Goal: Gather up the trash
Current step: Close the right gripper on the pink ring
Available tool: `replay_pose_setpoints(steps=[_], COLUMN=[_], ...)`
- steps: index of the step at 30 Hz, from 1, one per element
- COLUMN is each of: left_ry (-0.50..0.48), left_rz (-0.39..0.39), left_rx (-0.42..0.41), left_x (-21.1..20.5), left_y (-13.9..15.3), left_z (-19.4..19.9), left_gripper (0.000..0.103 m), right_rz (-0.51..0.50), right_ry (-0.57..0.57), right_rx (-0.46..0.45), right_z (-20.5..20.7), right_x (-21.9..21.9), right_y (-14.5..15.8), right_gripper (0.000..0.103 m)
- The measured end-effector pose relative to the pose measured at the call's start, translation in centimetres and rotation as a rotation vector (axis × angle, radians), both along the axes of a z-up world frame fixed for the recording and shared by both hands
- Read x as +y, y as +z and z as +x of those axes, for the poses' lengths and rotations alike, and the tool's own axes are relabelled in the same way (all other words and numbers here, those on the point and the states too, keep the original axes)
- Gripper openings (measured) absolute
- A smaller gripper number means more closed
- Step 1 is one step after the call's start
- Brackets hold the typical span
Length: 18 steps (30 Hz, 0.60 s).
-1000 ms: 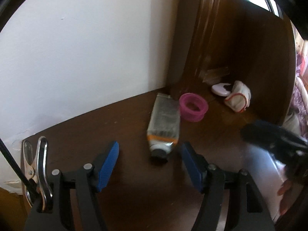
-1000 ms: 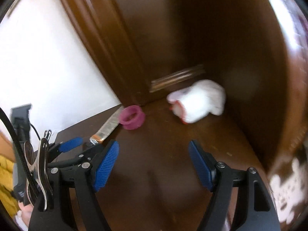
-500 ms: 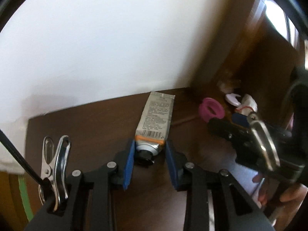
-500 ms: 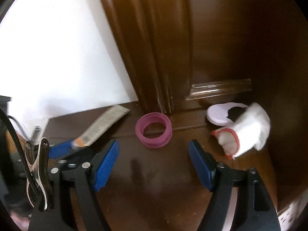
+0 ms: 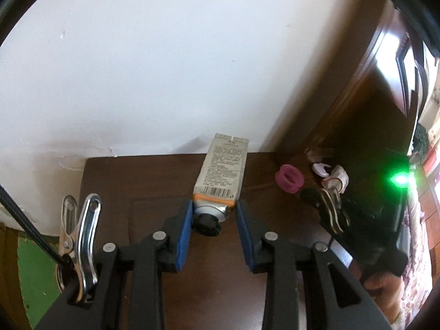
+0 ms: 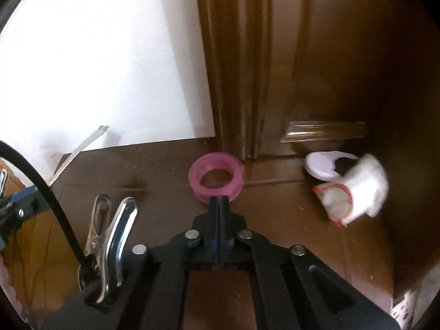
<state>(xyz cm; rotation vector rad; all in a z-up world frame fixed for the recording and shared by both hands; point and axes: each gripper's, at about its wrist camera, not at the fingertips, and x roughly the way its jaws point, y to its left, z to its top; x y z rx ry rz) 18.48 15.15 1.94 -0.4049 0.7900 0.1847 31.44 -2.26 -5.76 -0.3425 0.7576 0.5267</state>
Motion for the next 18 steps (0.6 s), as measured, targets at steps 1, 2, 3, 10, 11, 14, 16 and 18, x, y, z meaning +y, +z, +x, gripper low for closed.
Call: replay_pose_setpoints(steps=[1, 2, 3, 10, 11, 14, 16, 18], left_ry=[-0.006, -0.009, -0.012, -0.008, -0.005, 0.012, 0.015, 0.013], left_rz=[0.012, 0.018, 0.022, 0.019, 0.015, 0.016, 0.018, 0.021], left_rx=[-0.003, -0.004, -0.003, 0.006, 0.007, 0.0, -0.004, -0.003], left_x=[-0.4, -0.8, -1.2, -2.2, -2.0, -1.6, -1.5, -1.4], left_y=[0.1, 0.0, 0.0, -0.5, -0.5, -0.4, -0.4, -0.4], left_z=[-0.1, -0.1, -0.2, -0.1, -0.2, -0.9, -1.1, -1.2], left_gripper=[0.033, 0.033, 0.033, 0.033, 0.033, 0.033, 0.033, 0.033], right_rz=[0.013, 0.021, 0.02, 0.066, 0.068, 0.074, 0.073, 0.064], right_ry=[0.01, 0.014, 0.01, -0.008, -0.002, 0.009, 0.007, -0.014], right_rx=[-0.002, -0.005, -0.009, 0.01, 0.011, -0.007, -0.012, -0.02], right_z=[-0.6, -0.9, -1.4, -2.0, -2.0, -1.0, 0.3, 0.4], right_x=[-0.5, -0.9, -1.6, -4.3, -4.7, -4.2, -3.6, -3.7], right_y=[0.0, 0.0, -0.2, -0.3, -0.3, -0.2, -0.7, -0.9], right_gripper=[0.001, 0.001, 0.001, 0.001, 0.001, 0.003, 0.013, 0.029])
